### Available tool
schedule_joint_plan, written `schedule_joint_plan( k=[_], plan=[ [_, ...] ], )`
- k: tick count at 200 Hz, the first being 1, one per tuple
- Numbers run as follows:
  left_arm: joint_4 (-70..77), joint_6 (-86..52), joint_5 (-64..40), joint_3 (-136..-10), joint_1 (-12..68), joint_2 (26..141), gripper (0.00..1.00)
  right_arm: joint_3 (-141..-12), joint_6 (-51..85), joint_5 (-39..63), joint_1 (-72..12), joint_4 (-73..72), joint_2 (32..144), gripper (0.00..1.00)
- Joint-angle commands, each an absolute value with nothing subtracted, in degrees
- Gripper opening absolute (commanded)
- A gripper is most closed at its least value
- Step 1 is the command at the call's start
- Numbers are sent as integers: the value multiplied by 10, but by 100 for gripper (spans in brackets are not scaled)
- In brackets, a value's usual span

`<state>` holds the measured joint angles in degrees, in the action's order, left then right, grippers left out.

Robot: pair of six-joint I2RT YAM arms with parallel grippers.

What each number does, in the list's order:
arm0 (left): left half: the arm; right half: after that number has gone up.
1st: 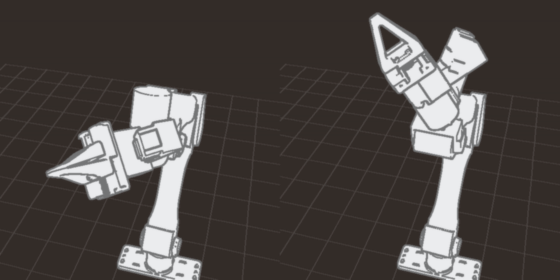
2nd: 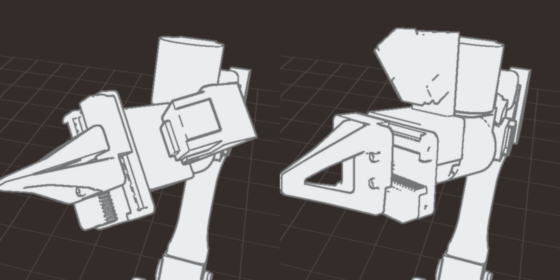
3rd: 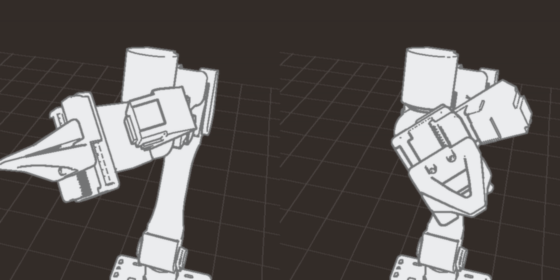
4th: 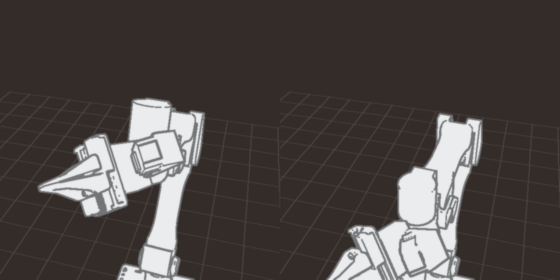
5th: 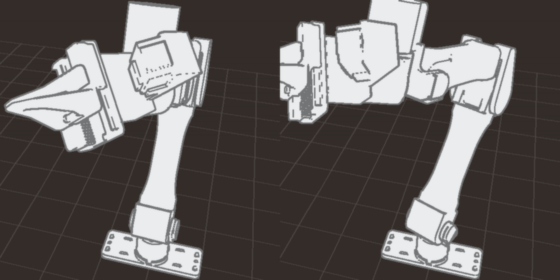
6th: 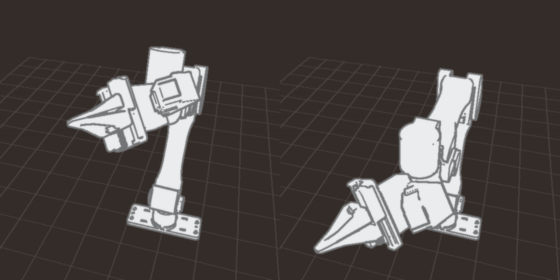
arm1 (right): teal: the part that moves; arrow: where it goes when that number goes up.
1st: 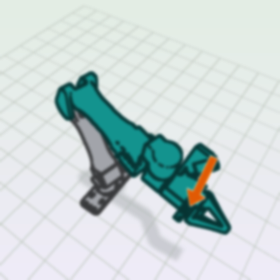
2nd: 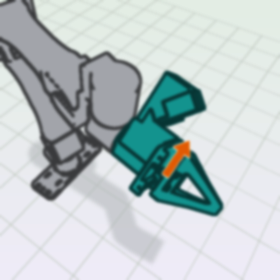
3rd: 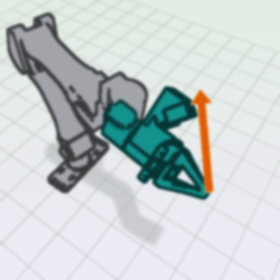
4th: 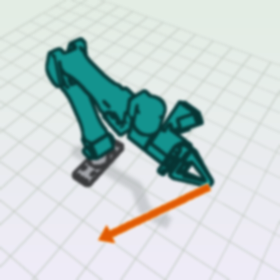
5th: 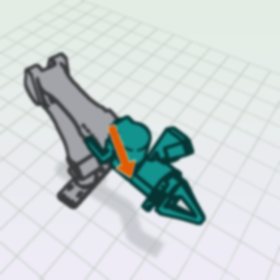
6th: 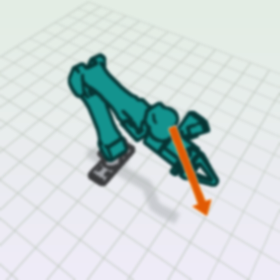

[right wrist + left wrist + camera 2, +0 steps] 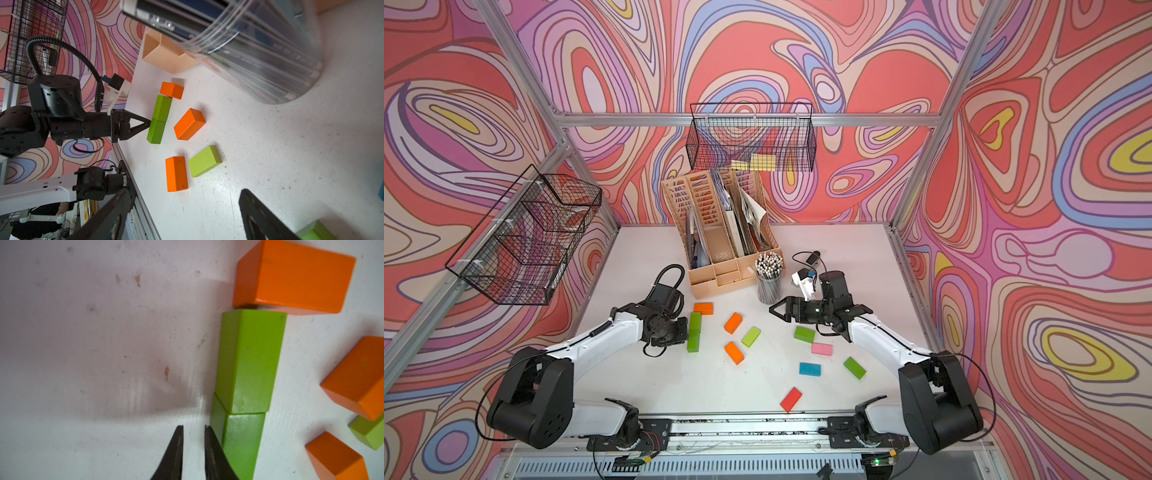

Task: Assemble the letter c with building blocks
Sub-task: Adjust the building block at the center of the board, then pick up the building block from the center of the board.

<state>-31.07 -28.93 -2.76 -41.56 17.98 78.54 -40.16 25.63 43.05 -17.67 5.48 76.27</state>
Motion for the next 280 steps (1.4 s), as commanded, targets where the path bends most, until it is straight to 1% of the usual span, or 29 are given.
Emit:
schedule_joint_plan(
  k=[1, 23, 39, 53, 92, 123, 143, 187, 232, 280],
  plan=[
    [-360, -305, 24, -426, 181, 746, 25, -396, 255, 429, -178, 46, 753, 86],
    [-363, -297, 12, -425, 186, 699, 35, -396, 254, 426, -178, 47, 752, 86],
    [-359, -279, -1, -425, 205, 670, 43, -396, 253, 423, -178, 49, 752, 87],
    [-354, -261, -16, -429, 223, 652, 48, -396, 253, 421, -178, 49, 753, 87],
    [-330, -215, -17, -439, 298, 645, 61, -396, 254, 421, -178, 50, 755, 87],
    [-292, -181, -23, -450, 353, 692, 63, -396, 254, 421, -178, 50, 752, 87],
    [-265, -156, -31, -462, 388, 734, 68, -396, 254, 422, -178, 50, 751, 87],
    [-248, -111, -40, -512, 451, 826, 69, -394, 254, 422, -178, 50, 746, 87],
    [-259, -105, -53, -542, 469, 886, 70, -394, 252, 421, -178, 52, 744, 88],
    [-292, -103, -54, -546, 481, 897, 72, -393, 252, 421, -178, 50, 745, 88]
  ],
)
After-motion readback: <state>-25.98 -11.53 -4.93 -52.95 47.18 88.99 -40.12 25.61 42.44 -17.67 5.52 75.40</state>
